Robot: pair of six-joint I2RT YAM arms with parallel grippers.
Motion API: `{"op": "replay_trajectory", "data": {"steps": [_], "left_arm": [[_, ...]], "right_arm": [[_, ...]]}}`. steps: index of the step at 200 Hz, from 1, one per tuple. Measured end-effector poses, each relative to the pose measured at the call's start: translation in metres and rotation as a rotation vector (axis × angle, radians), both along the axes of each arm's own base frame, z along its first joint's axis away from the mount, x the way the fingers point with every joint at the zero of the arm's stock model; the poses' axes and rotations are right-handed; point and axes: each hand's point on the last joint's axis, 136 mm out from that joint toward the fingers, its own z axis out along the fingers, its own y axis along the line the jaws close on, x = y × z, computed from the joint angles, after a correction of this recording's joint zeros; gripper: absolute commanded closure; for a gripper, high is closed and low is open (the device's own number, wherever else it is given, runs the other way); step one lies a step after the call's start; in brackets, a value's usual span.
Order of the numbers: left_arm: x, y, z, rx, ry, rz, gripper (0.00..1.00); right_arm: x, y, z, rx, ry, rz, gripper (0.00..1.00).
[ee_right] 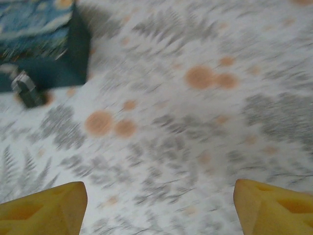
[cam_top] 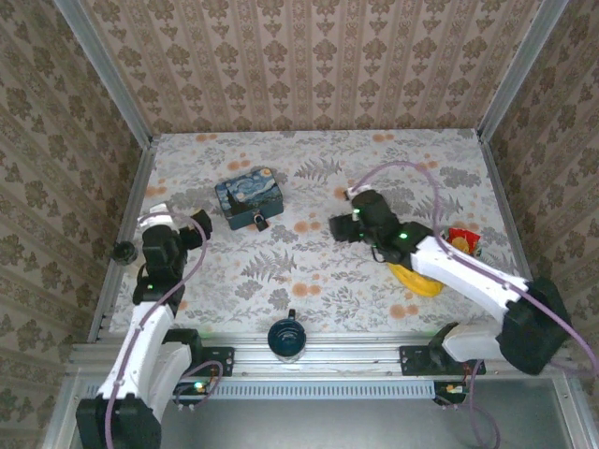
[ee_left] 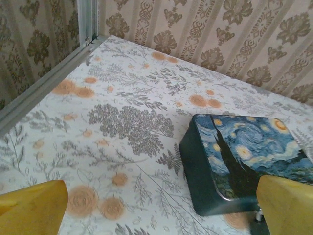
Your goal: Unlock a padlock with a key
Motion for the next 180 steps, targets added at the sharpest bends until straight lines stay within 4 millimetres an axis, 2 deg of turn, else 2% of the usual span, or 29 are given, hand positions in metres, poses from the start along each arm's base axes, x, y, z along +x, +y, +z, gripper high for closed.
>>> {"op": "replay_trajectory", "data": {"steps": [18,38,50,66,92,133,180], "left_arm": [[-0.013,-0.001,-0.007,-0.074,0.003,0.017,0.00],[-0.022,-0.004,-0.027,-0.153,0.040,0.029,0.00],[-0.025,-0.005,-0.039,-0.189,0.069,0.035,0.00],[-0.028,-0.008,-0.049,-0.222,0.105,0.038,0.00],[-0.028,-0.012,-0.053,-0.252,0.125,0.028,0.00],[-0.028,-0.014,-0.058,-0.262,0.144,0.023,0.00],[-0.027,-0.015,-0.065,-0.262,0.172,0.021,0.00]], "right_arm": [[-0.016,0.046,-0.026,-0.045,0.110,0.105,0.28],[-0.037,0.091,-0.050,-0.087,0.214,0.221,0.34],[-0.049,0.115,-0.060,-0.101,0.266,0.289,0.40],[-0.061,0.137,-0.071,-0.112,0.323,0.350,0.45],[-0.071,0.153,-0.085,-0.141,0.393,0.409,0.51],[-0.075,0.158,-0.103,-0.190,0.462,0.448,0.65],[-0.079,0.167,-0.120,-0.202,0.520,0.482,0.66]]}}
